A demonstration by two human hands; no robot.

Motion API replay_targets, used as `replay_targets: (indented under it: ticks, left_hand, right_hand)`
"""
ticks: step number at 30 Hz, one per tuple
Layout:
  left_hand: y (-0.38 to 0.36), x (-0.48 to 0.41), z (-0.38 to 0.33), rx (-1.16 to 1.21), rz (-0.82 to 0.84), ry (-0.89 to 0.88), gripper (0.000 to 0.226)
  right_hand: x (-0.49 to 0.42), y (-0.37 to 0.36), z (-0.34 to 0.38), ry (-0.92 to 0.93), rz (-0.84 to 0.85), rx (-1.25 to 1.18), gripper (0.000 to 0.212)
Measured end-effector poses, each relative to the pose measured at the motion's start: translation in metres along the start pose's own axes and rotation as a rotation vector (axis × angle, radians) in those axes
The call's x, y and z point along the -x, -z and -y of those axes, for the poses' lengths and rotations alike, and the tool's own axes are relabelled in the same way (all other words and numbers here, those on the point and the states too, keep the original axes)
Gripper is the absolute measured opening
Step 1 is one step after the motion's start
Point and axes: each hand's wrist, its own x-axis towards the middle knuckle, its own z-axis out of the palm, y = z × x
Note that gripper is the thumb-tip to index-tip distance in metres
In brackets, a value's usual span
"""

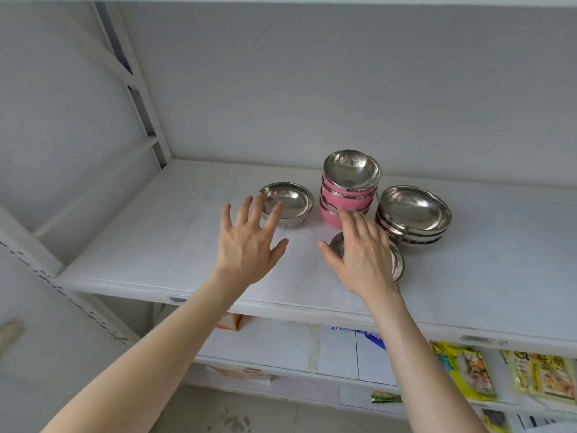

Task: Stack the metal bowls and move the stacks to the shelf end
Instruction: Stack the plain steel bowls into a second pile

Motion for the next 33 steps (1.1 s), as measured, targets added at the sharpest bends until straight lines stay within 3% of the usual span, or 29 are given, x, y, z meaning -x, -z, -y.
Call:
replay_targets:
  ticks: [11,18,23,27,33]
  left_hand:
    - [-0.052,-0.047,0.097,-0.054,0.072,-0.022,0.071]
    - [-0.096,-0.086,0.128,-0.04,0.175,-0.086,0.074]
    - [-0.122,-0.105,0.11,0.399,0.377,0.011,0.074]
    - [-0.141,-0.11,0.1,0.804,0.559,0.128,0.083]
    - [-0.155,-0.116,0.094,1.07,0.623,0.154,0.071]
  right_hand:
    - [-0.059,-0.06,0.063,-0.069,-0.029,0.0,0.068]
    - [-0.073,-0.1,0.084,-0.325,-0.029,-0.049,0.072]
    - [-0.074,-0.119,0.078,-0.474,0.029,-0.129,0.074]
    - [-0.081,-0.132,0.065,-0.555,0.053,-0.355,0.078]
    - [-0.093,-0.147,0.053,-0.648,0.038,-0.701,0.063]
